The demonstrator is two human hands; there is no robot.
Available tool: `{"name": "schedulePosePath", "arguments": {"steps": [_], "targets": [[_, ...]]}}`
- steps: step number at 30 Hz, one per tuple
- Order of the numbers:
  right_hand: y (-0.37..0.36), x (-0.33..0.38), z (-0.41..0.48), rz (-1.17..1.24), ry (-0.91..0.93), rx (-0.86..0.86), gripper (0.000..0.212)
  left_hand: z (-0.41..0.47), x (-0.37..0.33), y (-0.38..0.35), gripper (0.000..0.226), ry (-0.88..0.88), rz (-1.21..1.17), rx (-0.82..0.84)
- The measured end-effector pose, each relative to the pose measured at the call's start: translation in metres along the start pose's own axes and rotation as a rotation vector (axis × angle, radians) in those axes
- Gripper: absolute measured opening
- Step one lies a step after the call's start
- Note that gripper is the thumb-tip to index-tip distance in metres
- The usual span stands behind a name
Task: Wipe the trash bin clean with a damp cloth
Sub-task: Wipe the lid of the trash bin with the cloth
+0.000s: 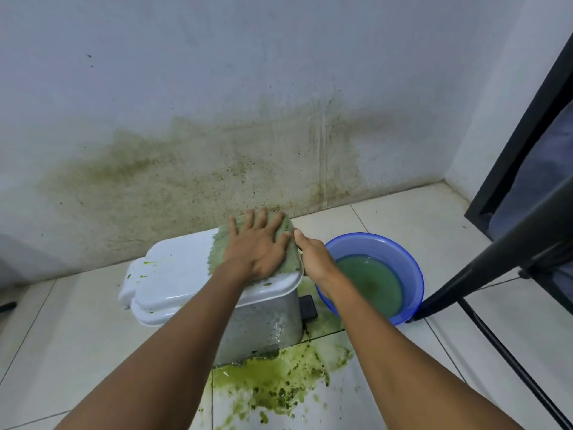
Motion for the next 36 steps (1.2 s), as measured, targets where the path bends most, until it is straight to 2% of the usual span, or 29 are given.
{"name": "schedulePosePath", "arguments": {"steps": [3,6,10,13,17,20,22,26,29,33,36], "targets": [[-0.004,0.002,-0.002,-0.014,0.022,0.003,0.055,-0.014,-0.003,-0.003,0.060,-0.081,0.009,-0.018],[-0.005,0.003,-0.005,-0.078,0.039,0.019,0.060,-0.039,0.026,-0.006,0.063,-0.102,-0.021,-0.032],[-0.013,-0.003,-0.012,-0.170,0.111,0.096,0.056,-0.049,0.072,0.001,0.064,0.071,-0.022,-0.035],[-0.011,-0.005,-0.015,-0.172,0.128,0.108,0.056,-0.028,0.067,0.004,0.065,0.153,-0.010,-0.006],[-0.007,-0.006,-0.004,-0.097,0.057,0.121,0.059,-0.009,0.021,0.000,0.064,0.036,-0.020,0.002],[0.001,-0.008,-0.001,0.130,-0.022,0.107,0.038,-0.007,0.004,-0.001,0.061,-0.091,-0.016,-0.004],[0.002,-0.004,-0.005,0.183,-0.031,0.131,0.033,-0.004,0.003,0.001,0.060,-0.112,0.001,0.006],[0.000,-0.004,-0.002,0.179,-0.045,0.098,0.045,-0.012,-0.009,0.002,0.058,-0.096,0.038,-0.028],[-0.001,-0.002,-0.002,0.193,-0.071,0.112,0.057,-0.043,-0.020,-0.005,0.059,-0.169,0.037,-0.084],[0.000,-0.004,-0.004,0.214,-0.087,0.126,0.059,-0.056,-0.006,-0.010,0.064,-0.234,0.063,-0.067],[0.001,-0.003,-0.005,0.217,-0.072,0.130,0.049,-0.031,0.004,-0.005,0.066,-0.141,0.016,-0.055]]}}
Point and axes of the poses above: each hand's wrist, its own z-axis towards the middle knuckle, its own y-axis out of the back of the hand, x = y × z, the point moved 3 cm from there along z, towards the middle knuckle
